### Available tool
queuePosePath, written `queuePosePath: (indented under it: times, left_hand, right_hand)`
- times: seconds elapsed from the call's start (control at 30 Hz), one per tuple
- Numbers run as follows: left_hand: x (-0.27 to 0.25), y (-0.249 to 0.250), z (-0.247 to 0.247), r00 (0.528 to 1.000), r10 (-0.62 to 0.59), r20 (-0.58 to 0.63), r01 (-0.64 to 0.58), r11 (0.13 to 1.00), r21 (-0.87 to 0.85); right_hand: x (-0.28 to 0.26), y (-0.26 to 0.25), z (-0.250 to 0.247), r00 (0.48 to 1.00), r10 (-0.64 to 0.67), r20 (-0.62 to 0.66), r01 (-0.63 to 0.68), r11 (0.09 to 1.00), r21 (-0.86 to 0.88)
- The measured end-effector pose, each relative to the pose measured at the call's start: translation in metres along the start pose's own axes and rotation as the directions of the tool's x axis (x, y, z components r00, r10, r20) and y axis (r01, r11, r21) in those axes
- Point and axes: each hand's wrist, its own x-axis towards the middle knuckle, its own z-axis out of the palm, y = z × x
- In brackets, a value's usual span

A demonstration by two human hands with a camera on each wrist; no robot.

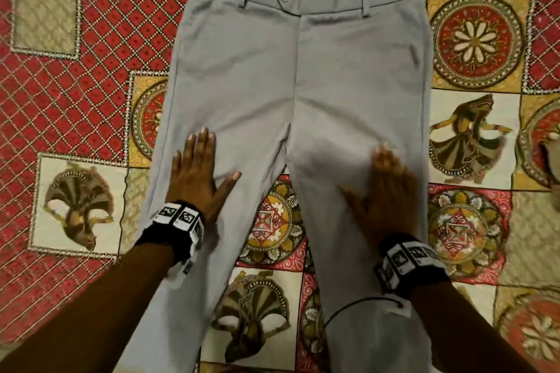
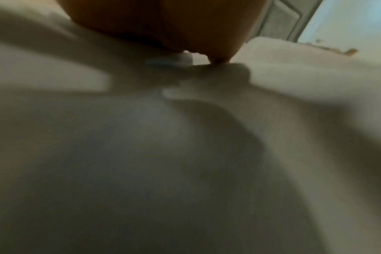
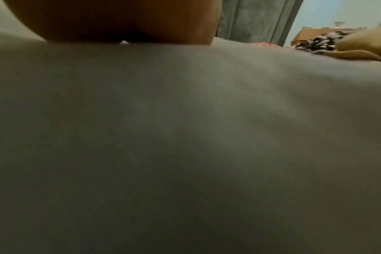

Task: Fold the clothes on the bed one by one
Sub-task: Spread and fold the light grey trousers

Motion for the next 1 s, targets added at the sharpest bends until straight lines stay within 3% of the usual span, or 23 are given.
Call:
queuePosePath:
  times: [0.2,0.33,0.37,0.5,0.6,0.7,0.77,0.83,0.9,1.0]
  left_hand:
    - [-0.082,-0.020,0.019,0.983,-0.182,-0.003,0.182,0.983,-0.011]
    - [-0.118,-0.005,0.037,0.994,-0.093,-0.058,0.092,0.996,-0.014]
    - [-0.127,-0.005,0.043,0.993,-0.098,-0.072,0.096,0.995,-0.028]
    - [-0.183,-0.023,0.067,0.936,-0.341,-0.090,0.326,0.934,-0.148]
    - [-0.231,-0.038,0.075,0.909,-0.416,-0.022,0.411,0.903,-0.125]
    - [-0.264,-0.046,0.083,0.900,-0.435,0.012,0.431,0.889,-0.154]
    - [-0.281,-0.049,0.090,0.899,-0.438,-0.019,0.424,0.879,-0.220]
    - [-0.300,-0.049,0.102,0.878,-0.473,-0.067,0.436,0.851,-0.293]
    - [-0.317,-0.052,0.118,0.839,-0.534,-0.106,0.466,0.806,-0.366]
    - [-0.330,-0.059,0.133,0.818,-0.553,-0.159,0.447,0.785,-0.429]
  right_hand:
    - [-0.043,0.022,-0.005,0.990,0.145,-0.002,-0.145,0.989,-0.022]
    - [-0.094,-0.025,0.017,0.991,-0.114,0.070,0.114,0.993,0.005]
    - [-0.110,-0.032,0.024,0.988,-0.121,0.096,0.119,0.993,0.027]
    - [-0.171,-0.024,0.039,0.987,0.022,0.157,-0.022,1.000,-0.002]
    - [-0.193,-0.027,0.029,0.982,0.068,0.176,-0.069,0.998,0.002]
    - [-0.188,-0.063,0.014,0.984,-0.142,0.108,0.134,0.988,0.080]
    - [-0.176,-0.109,0.003,0.923,-0.380,0.065,0.368,0.918,0.148]
    - [-0.161,-0.161,-0.006,0.798,-0.600,0.062,0.588,0.797,0.139]
    - [-0.148,-0.209,-0.001,0.629,-0.772,0.092,0.767,0.635,0.089]
    - [-0.137,-0.258,0.037,0.372,-0.920,0.127,0.919,0.384,0.088]
